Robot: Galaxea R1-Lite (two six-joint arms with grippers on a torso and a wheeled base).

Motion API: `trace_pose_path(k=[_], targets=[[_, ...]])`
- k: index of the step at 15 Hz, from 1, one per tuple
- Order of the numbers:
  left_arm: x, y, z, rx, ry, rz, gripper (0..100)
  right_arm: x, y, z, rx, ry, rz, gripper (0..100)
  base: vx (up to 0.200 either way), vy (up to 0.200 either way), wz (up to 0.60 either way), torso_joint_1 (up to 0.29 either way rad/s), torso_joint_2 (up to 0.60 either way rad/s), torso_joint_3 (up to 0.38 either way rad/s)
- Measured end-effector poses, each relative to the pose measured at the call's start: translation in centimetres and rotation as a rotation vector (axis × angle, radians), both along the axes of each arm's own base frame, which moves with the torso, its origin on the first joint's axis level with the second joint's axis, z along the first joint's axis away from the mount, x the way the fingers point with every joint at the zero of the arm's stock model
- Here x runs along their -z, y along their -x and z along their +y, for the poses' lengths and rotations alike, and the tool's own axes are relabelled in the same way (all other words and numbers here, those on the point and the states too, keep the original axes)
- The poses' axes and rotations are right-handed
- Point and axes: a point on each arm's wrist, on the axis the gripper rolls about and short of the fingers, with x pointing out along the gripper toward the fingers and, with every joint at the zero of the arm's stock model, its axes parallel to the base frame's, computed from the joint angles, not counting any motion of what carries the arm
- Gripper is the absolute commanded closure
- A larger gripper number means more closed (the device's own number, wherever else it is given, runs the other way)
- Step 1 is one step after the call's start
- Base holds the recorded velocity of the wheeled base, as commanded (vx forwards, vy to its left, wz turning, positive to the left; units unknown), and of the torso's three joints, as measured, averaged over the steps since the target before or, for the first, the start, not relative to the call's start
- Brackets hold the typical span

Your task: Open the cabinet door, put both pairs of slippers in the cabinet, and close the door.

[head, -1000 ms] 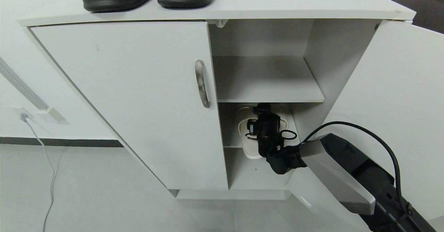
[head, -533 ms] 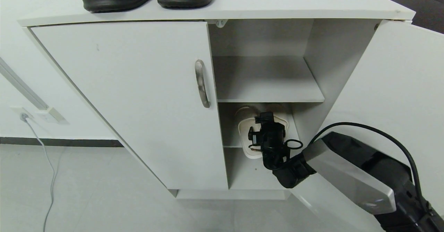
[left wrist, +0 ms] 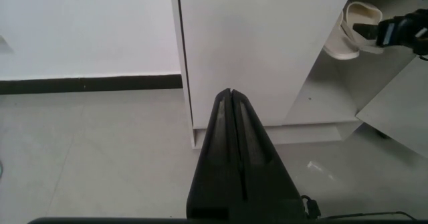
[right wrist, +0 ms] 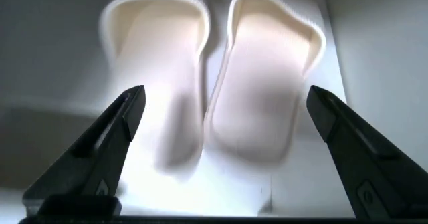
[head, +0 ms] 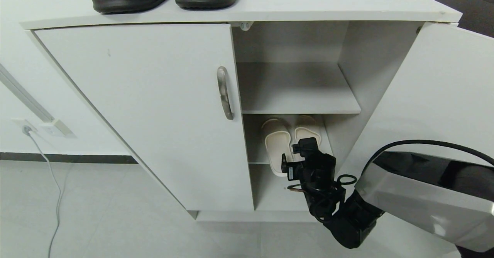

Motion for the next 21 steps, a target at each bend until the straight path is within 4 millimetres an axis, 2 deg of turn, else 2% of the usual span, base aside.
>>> trace_pose_path(k=[3, 6, 11, 21], targets=[[0.0, 0.0, 0.0, 0.000, 0.000, 0.000, 100, -0.3, 3.1, -0.8, -0.032, 0.007, 0.008, 0, 0.000, 0.000, 0.00, 0.000, 0.00, 0.000], [0.0, 0.0, 0.0, 0.000, 0.000, 0.000, 100, -0.9, 4.4, -0.8, -0.055, 0.013, 0.012, 0, -0.067, 0.000, 0.00, 0.002, 0.00, 0.002], [0.0, 0.0, 0.0, -0.001, 0.000, 0.001, 100, -1.3, 4.9, -0.6, -0.067, 0.008, 0.004, 0, -0.200, 0.000, 0.00, 0.002, 0.00, 0.001], [0.0, 0.0, 0.0, -0.001, 0.002, 0.000, 100, -2.0, 6.1, -1.0, -0.082, 0.017, 0.010, 0, 0.000, 0.000, 0.00, 0.000, 0.00, 0.008]])
